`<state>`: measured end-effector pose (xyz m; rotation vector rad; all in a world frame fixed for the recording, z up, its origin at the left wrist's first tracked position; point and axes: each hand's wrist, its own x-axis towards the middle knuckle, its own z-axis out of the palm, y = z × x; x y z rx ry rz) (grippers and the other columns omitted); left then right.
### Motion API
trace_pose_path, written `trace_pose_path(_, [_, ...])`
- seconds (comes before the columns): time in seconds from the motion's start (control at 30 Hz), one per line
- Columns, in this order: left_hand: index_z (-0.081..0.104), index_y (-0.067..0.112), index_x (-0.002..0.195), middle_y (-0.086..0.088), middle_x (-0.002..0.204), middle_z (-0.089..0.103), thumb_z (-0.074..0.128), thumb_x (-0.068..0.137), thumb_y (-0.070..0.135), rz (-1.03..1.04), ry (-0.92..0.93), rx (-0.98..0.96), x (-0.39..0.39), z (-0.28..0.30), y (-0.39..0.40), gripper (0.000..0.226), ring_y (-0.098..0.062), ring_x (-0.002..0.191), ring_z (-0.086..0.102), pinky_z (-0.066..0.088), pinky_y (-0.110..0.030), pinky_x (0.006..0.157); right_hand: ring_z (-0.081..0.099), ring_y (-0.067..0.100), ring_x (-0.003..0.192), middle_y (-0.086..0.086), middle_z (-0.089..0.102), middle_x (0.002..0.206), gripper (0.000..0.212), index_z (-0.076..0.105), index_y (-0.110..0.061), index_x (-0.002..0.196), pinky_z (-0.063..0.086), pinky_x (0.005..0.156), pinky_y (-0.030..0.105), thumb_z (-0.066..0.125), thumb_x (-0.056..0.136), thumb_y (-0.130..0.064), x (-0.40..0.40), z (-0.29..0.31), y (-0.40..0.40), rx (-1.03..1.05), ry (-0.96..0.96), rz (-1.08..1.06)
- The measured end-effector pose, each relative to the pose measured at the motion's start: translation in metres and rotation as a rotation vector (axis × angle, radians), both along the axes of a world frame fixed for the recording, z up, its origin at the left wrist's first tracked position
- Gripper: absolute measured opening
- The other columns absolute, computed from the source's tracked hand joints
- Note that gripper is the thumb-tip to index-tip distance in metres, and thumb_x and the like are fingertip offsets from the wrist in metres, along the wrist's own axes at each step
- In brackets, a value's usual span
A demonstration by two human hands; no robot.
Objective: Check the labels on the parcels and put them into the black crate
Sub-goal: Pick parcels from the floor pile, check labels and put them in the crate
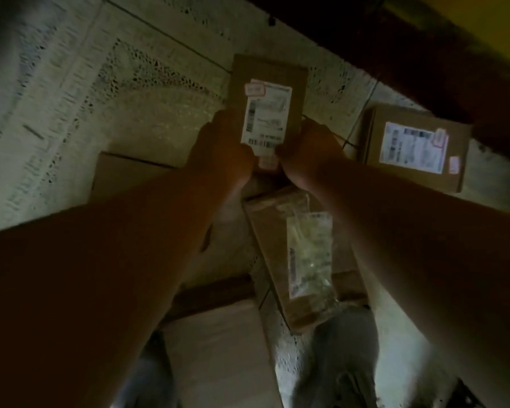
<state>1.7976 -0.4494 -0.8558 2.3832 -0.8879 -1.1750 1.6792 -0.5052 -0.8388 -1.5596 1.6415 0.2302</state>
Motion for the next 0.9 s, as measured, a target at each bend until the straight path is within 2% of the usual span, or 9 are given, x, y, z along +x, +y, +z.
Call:
trace_pose_path(0.07, [0.031, 0.024, 0.147, -0.005, 0.136, 0.055, 0.06, 0.088, 0.025, -0.076, 0.049, 0.103, 0.007, -0.023, -0.013, 0.066, -0.028, 0.118, 0.058, 0.052, -0.031, 0.079, 0.062, 0.022, 0.108, 0.005, 0.06, 0.131, 0.038, 0.054, -0.015, 0.133, 0.047, 0.057, 0.02, 0.062, 0.097, -0.024, 0.006, -0.014, -0.015, 0.124, -0.05, -0.092])
trace_pose_path(0.17, [0.027, 0.032, 0.15, -0.003, 0.137, 0.055, 0.063, 0.074, 0.048, -0.169, 0.068, 0.181, 0.013, -0.052, -0.025, 0.085, -0.028, 0.119, 0.058, 0.054, -0.045, 0.091, 0.058, 0.007, 0.075, -0.005, 0.061, 0.114, 0.022, 0.059, -0.018, 0.122, 0.045, 0.04, 0.015, 0.057, 0.1, -0.019, 0.012, -0.021, -0.02, 0.289, -0.224, -0.316])
trace_pose_path(0.23, [0.044, 0.019, 0.139, -0.007, 0.129, 0.058, 0.064, 0.083, 0.044, -0.006, 0.057, 0.161, 0.021, -0.035, -0.032, 0.065, -0.028, 0.109, 0.062, 0.056, -0.043, 0.086, 0.064, 0.01, 0.074, -0.002, 0.065, 0.111, 0.016, 0.06, -0.017, 0.114, 0.054, 0.055, 0.021, 0.061, 0.098, -0.022, 0.018, -0.016, -0.018, 0.198, -0.262, -0.42])
trace_pose_path(0.3, [0.054, 0.012, 0.127, -0.007, 0.119, 0.059, 0.059, 0.092, 0.039, 0.18, 0.038, 0.143, 0.025, 0.001, -0.035, 0.045, -0.03, 0.1, 0.064, 0.057, -0.04, 0.082, 0.07, 0.02, 0.084, 0.001, 0.068, 0.108, 0.027, 0.061, -0.012, 0.113, 0.061, 0.071, 0.035, 0.069, 0.092, -0.026, 0.021, 0.005, -0.015, 0.113, -0.29, -0.458])
trace_pose_path(0.4, [0.051, 0.014, 0.122, -0.009, 0.116, 0.062, 0.047, 0.097, 0.038, 0.318, 0.009, 0.045, 0.025, 0.079, -0.018, 0.035, -0.03, 0.095, 0.065, 0.058, -0.041, 0.078, 0.072, 0.026, 0.08, 0.009, 0.067, 0.108, 0.048, 0.057, -0.011, 0.114, 0.063, 0.062, 0.039, 0.077, 0.073, -0.027, 0.024, 0.067, 0.002, 0.042, -0.318, -0.465])
trace_pose_path(0.53, [0.04, 0.018, 0.126, 0.004, 0.098, 0.059, 0.043, 0.103, 0.037, 0.334, 0.053, -0.138, 0.014, 0.235, 0.032, 0.03, -0.012, 0.075, 0.062, 0.056, -0.023, 0.057, 0.069, 0.015, 0.074, 0.004, 0.063, 0.101, 0.039, 0.046, -0.009, 0.116, 0.057, 0.054, 0.029, 0.07, 0.085, -0.011, 0.018, 0.21, 0.034, 0.012, -0.394, -0.474])
trace_pose_path(0.7, [0.033, 0.03, 0.142, 0.014, 0.112, 0.054, 0.041, 0.102, 0.035, 0.261, 0.058, -0.376, 0.027, 0.466, 0.083, 0.041, -0.007, 0.097, 0.061, 0.058, -0.029, 0.078, 0.071, 0.002, 0.076, -0.017, 0.061, 0.095, 0.036, 0.041, -0.03, 0.121, 0.059, 0.055, 0.024, 0.065, 0.095, -0.026, 0.037, 0.453, 0.068, -0.18, -0.535, -0.447])
trace_pose_path(0.8, [0.031, 0.034, 0.145, 0.02, 0.116, 0.051, 0.041, 0.103, 0.033, 0.231, 0.02, -0.528, 0.04, 0.602, 0.107, 0.044, 0.007, 0.093, 0.055, 0.055, -0.022, 0.078, 0.072, 0.0, 0.079, -0.019, 0.062, 0.095, 0.043, 0.04, -0.029, 0.131, 0.061, 0.058, 0.025, 0.063, 0.095, -0.031, 0.052, 0.596, 0.088, -0.285, -0.613, -0.398])
trace_pose_path(0.9, [0.03, 0.033, 0.146, 0.016, 0.124, 0.054, 0.042, 0.103, 0.032, 0.219, -0.007, -0.67, 0.047, 0.711, 0.131, 0.045, 0.005, 0.099, 0.058, 0.053, -0.015, 0.078, 0.072, 0.003, 0.08, -0.015, 0.064, 0.1, 0.041, 0.04, -0.03, 0.131, 0.062, 0.058, 0.028, 0.062, 0.096, -0.03, 0.058, 0.712, 0.113, -0.376, -0.687, -0.397])
